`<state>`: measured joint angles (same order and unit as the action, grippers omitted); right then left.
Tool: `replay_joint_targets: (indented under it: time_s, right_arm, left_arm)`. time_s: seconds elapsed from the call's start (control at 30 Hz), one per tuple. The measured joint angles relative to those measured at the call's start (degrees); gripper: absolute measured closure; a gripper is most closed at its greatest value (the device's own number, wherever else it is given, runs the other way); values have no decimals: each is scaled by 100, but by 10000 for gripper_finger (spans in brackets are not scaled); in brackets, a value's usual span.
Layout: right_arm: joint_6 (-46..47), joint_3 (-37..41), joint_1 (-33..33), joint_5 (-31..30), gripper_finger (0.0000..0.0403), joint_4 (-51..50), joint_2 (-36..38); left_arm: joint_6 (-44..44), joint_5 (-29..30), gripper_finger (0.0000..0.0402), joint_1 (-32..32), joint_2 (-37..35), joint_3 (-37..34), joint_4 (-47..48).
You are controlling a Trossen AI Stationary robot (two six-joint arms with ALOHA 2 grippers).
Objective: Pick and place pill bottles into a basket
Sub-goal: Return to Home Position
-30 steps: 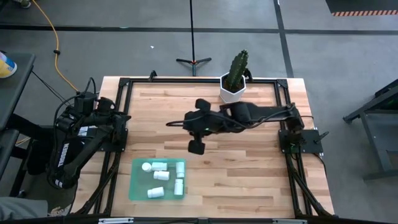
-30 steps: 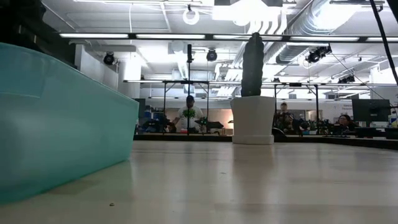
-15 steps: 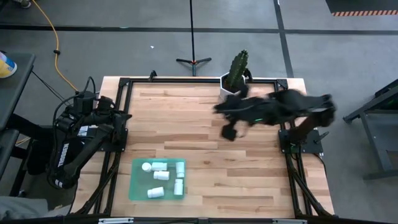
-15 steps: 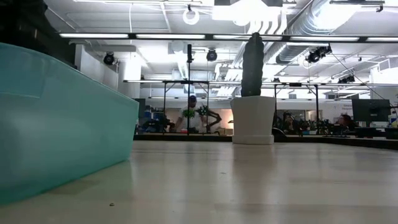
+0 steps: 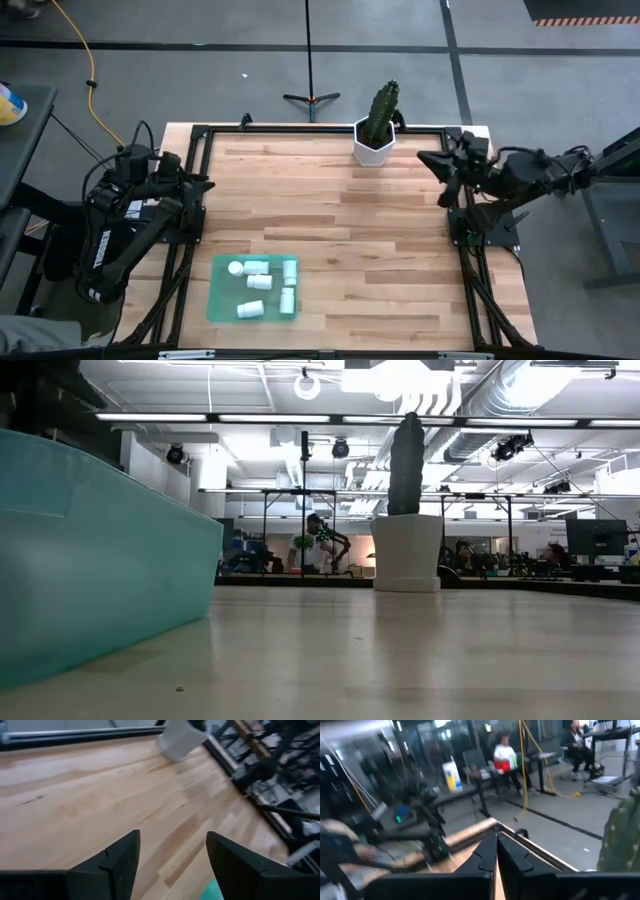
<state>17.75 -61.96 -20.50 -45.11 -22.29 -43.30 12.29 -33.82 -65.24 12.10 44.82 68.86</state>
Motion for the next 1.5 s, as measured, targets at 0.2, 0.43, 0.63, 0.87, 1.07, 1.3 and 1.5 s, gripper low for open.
replay_joint_targets:
  time_s: [0.2,0.43,0.63,0.87,1.07,1.3,1.5]
  right_arm:
    - [-19,2060,-71,86,401,1564,1351]
    - [-28,3385,-67,39,394,2594,2031]
    - [-38,3813,-67,-119,395,3137,2167]
    - [-532,4307,-67,-110,391,4670,2044]
    - [-453,4942,-67,139,391,5843,1618]
    - [-173,4988,-67,167,391,6060,1300]
    - [-278,4894,-67,95,390,6075,1280]
  left_arm:
    - [41,-180,140,-1,-57,-1,-209]
    - [626,-453,140,-1,-1044,-1,-921]
    - [638,-761,140,-17,-1162,100,-556]
    - [832,-1251,140,-292,-1165,93,-1287]
    - [581,-1833,140,-1027,-1165,89,-1298]
    - [-9,-2311,140,-1590,-1165,-73,-1278]
    - [88,-2795,140,-1942,-1159,-990,-2570]
